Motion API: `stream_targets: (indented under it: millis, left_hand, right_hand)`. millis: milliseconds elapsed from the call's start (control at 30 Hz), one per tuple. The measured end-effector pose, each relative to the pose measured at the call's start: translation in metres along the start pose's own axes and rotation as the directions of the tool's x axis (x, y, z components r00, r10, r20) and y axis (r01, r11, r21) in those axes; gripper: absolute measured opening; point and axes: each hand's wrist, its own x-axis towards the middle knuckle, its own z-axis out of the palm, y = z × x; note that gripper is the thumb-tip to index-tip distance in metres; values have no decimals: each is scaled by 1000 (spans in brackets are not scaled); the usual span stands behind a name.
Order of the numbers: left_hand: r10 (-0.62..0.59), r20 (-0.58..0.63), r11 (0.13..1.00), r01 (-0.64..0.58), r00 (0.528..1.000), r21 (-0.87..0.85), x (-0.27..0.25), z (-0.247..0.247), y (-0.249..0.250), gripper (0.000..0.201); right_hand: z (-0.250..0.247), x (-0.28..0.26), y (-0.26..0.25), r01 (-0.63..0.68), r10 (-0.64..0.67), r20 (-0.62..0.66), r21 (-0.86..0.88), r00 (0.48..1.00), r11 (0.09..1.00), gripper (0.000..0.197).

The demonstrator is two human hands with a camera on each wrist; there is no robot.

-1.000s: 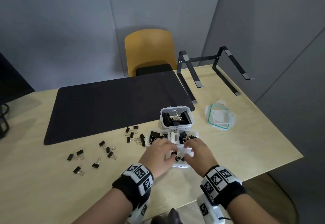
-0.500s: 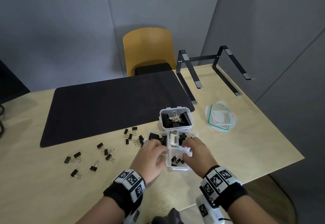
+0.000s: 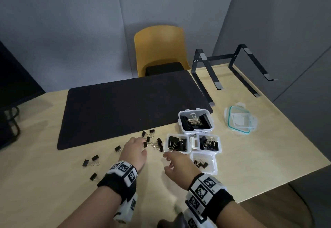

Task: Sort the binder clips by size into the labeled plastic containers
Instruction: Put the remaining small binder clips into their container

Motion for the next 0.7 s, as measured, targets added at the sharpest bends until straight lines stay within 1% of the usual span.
stream_targets:
  millis: [67, 133, 167, 233, 267, 300, 367, 433, 500, 633, 700]
  left_hand:
    - [16, 2, 1000, -16, 1000, 8, 2, 0, -2, 38]
    - [42, 5, 999, -42, 999, 3, 4, 1, -4, 34]
    - [56, 9, 998, -56, 998, -1, 5, 2, -5, 32]
    - [76, 18, 997, -75, 997, -8, 8, 2, -8, 31]
    - [84, 24, 996, -84, 996, -9, 9, 3, -9, 31]
    - [93, 31, 996, -93, 995, -9, 10, 3, -10, 31]
    - [113, 42, 994, -113, 993, 7, 11, 4, -12, 27]
    - [126, 43, 992, -127, 991, 20, 12, 4, -12, 22]
    - [124, 38, 992, -125, 992, 27, 11, 4, -12, 22]
    - [132, 40, 989, -134, 990, 66, 10, 6, -7, 33]
    - [134, 40, 987, -137, 990, 81, 12, 7, -4, 34]
  right_hand:
    - [11, 6, -4, -31, 31, 47, -11, 998, 999, 40]
    - [20, 11, -6, -49, 51, 42, -31, 998, 998, 26]
    - [24, 14, -6, -62, 63, 28, -38, 998, 997, 25]
    - [31, 19, -5, -77, 76, -7, -41, 997, 996, 40]
    - [33, 21, -5, -83, 82, -22, -55, 996, 995, 45]
    - [35, 22, -5, -84, 82, -35, -71, 996, 994, 46]
    - [38, 25, -5, -83, 78, -50, -99, 996, 992, 42]
    - [41, 26, -4, -74, 65, -85, -114, 994, 991, 31]
    - [44, 26, -3, -60, 46, -125, -109, 991, 992, 20]
    - [45, 27, -2, -66, 47, -153, -118, 987, 991, 18]
    - [45, 28, -4, -65, 44, -156, -131, 987, 989, 16]
